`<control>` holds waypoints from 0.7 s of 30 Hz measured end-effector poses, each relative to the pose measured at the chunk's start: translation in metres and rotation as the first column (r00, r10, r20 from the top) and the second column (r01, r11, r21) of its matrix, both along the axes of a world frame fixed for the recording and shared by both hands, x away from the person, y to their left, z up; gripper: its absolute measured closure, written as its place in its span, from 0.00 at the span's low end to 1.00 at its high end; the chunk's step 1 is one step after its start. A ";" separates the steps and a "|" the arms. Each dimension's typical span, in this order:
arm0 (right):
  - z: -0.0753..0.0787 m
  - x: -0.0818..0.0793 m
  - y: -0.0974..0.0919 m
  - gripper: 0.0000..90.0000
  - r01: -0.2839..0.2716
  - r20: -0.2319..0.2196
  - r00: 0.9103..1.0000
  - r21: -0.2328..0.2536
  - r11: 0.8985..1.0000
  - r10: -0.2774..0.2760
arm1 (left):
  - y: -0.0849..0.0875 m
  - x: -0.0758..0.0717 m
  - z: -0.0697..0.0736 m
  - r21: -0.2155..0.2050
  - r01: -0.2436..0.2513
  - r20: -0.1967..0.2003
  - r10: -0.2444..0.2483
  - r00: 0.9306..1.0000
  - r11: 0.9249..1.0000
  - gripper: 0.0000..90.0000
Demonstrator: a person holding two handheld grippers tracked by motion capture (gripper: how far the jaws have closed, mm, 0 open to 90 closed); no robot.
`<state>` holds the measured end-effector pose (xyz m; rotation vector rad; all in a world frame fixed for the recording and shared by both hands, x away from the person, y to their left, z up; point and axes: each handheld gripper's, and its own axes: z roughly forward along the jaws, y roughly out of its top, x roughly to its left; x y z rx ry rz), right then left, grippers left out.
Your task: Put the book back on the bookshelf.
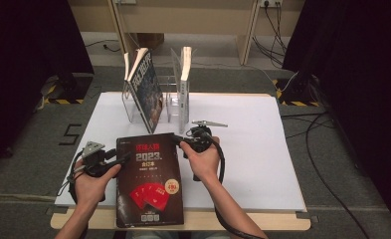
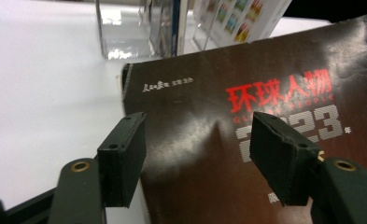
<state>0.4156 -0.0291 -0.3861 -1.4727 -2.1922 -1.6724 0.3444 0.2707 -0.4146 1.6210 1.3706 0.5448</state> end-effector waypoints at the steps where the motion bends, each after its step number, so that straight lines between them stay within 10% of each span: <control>1: 0.004 -0.002 0.000 0.98 -0.002 0.011 1.000 0.005 1.000 0.002 | -0.001 -0.001 0.003 -0.005 0.002 0.010 -0.001 1.000 1.000 0.38; 12: 0.039 -0.012 -0.007 0.98 0.024 0.133 0.991 0.040 0.999 -0.029 | -0.007 -0.007 0.020 -0.014 0.029 0.068 -0.028 0.997 0.999 0.38; 21: 0.058 -0.015 -0.012 0.98 0.093 0.244 0.965 0.039 0.995 -0.099 | -0.014 -0.008 0.025 -0.022 0.052 0.076 -0.050 0.996 0.998 0.37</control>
